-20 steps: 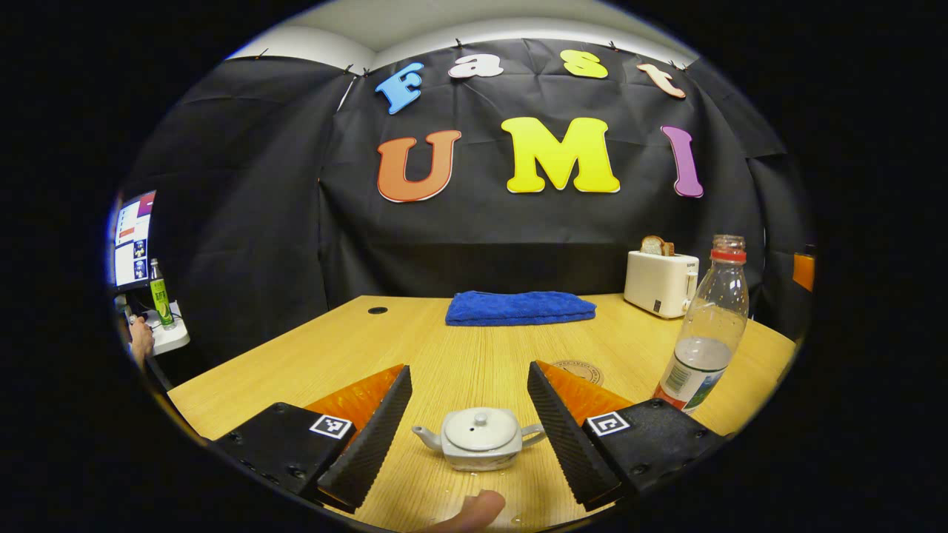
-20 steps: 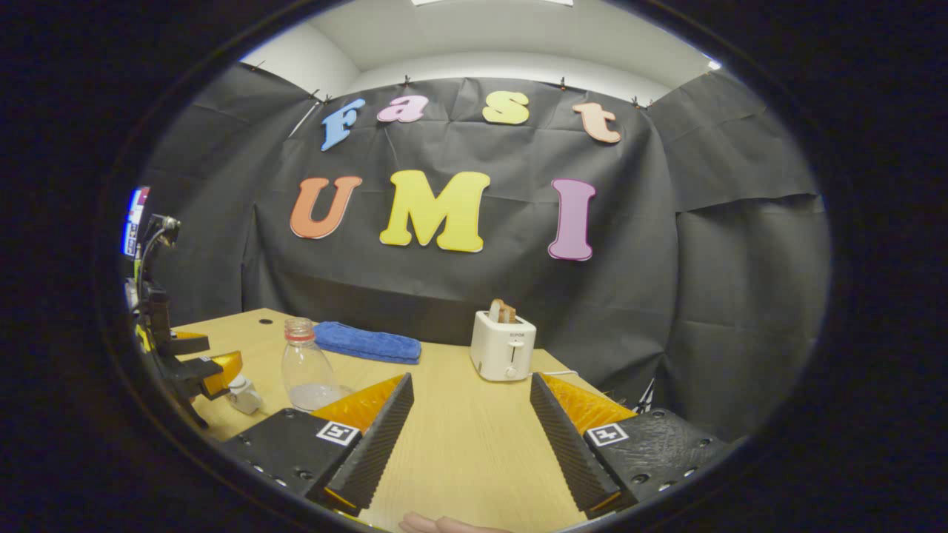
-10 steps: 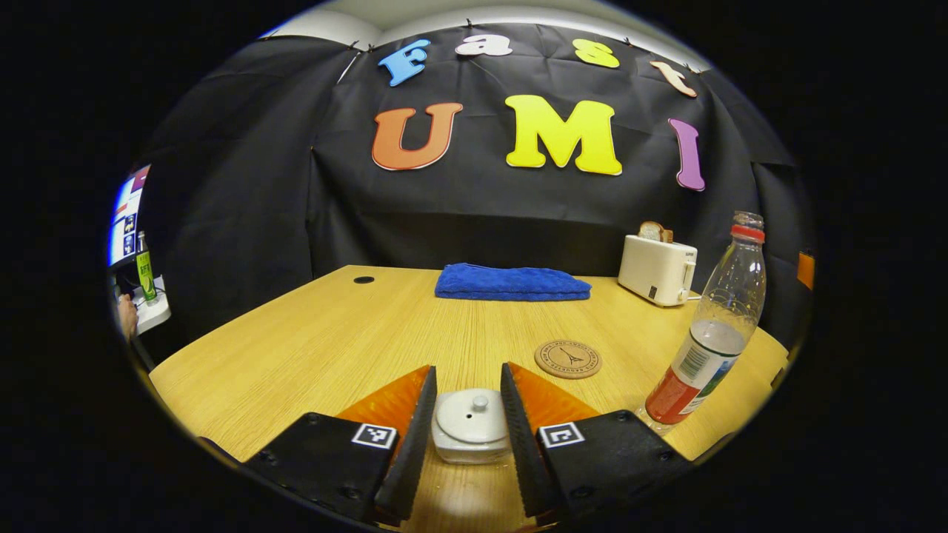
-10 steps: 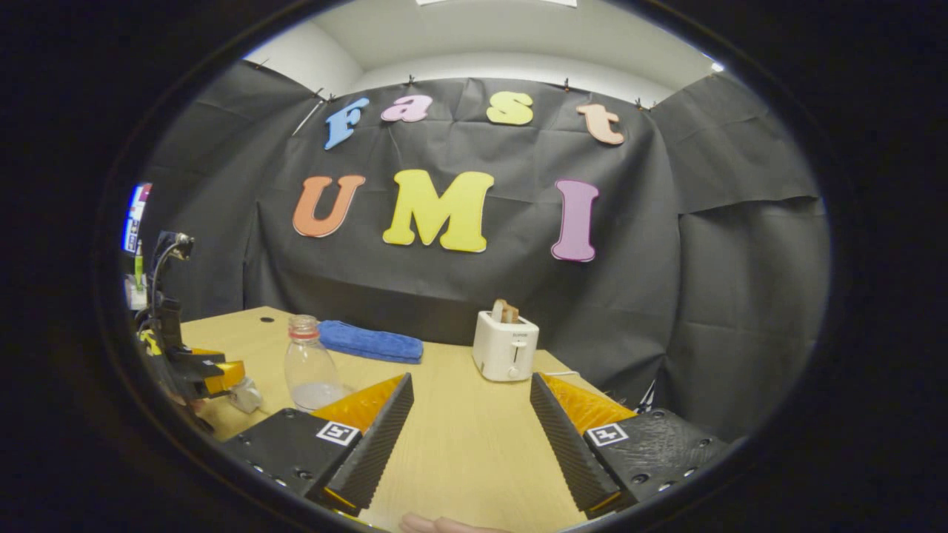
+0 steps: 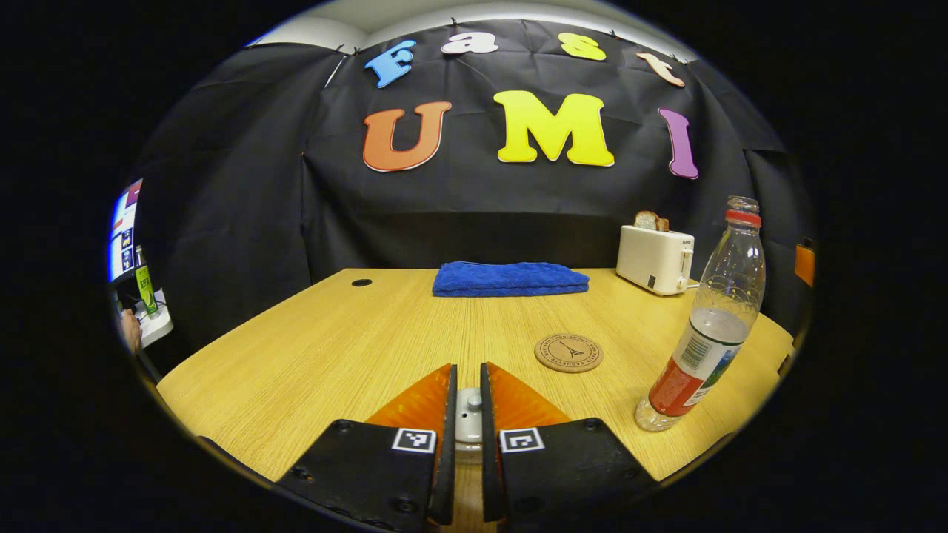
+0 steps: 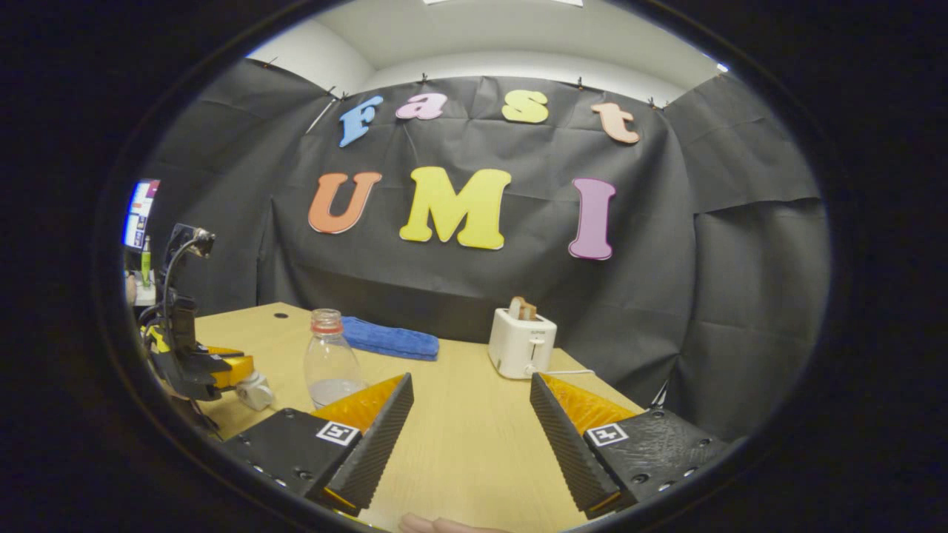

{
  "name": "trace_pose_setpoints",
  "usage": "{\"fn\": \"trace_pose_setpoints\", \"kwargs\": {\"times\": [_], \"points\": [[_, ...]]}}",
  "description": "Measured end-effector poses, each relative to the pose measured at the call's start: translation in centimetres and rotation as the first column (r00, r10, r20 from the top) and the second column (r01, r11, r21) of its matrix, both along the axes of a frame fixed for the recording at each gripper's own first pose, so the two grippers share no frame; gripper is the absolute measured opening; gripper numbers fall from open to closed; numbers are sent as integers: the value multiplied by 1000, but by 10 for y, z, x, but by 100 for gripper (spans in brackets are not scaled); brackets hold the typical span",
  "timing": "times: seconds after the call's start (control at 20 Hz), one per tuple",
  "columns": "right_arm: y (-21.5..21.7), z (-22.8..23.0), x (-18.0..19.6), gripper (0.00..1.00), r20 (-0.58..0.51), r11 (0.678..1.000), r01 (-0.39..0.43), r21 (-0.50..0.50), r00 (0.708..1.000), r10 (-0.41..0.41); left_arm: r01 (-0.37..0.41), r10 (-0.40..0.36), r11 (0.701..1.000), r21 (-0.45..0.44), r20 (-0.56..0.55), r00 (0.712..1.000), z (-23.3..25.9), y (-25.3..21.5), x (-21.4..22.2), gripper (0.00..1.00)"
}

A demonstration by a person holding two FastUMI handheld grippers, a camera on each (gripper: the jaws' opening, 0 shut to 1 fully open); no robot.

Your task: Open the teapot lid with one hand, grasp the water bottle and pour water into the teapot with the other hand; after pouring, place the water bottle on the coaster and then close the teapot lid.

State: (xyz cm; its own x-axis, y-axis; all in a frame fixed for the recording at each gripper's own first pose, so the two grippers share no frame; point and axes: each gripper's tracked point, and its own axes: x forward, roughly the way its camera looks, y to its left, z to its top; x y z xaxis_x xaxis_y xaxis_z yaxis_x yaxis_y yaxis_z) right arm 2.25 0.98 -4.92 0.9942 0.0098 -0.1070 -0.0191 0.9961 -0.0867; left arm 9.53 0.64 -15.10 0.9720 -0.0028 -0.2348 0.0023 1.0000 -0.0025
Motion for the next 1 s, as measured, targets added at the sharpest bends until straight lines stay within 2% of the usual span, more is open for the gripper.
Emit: {"fn": "trace_pose_setpoints", "kwargs": {"times": [0.05,0.2,0.3,0.5,0.75,0.8,0.95,1.0], "points": [[4,-3,1,95,-8,1000,-8,-5,1000,8,4,-4,1000,6,-4,1000,-2,0,-1,5],[20,-14,1,97,-30,999,-40,-18,999,40,7,-7,1000,5,27,1000,8,3,-5,3],[30,-22,1,95,-44,998,-60,-25,997,59,-32,33,999,-17,62,998,23,16,-7,3],[57,-38,0,98,-77,992,-120,-25,990,118,-60,67,994,-96,73,995,47,32,-19,3],[102,-60,-6,95,-124,971,-233,49,963,238,-78,80,996,-48,49,996,58,62,-29,3],[108,-65,-3,98,-136,968,-242,65,959,249,-67,70,996,-58,41,997,60,62,-32,3],[114,-67,8,94,-137,969,-220,115,962,235,-47,50,997,-60,52,997,72,64,-41,3],[120,-67,13,95,-127,967,-219,128,964,235,-39,41,998,-48,55,998,75,66,-43,3]]}}
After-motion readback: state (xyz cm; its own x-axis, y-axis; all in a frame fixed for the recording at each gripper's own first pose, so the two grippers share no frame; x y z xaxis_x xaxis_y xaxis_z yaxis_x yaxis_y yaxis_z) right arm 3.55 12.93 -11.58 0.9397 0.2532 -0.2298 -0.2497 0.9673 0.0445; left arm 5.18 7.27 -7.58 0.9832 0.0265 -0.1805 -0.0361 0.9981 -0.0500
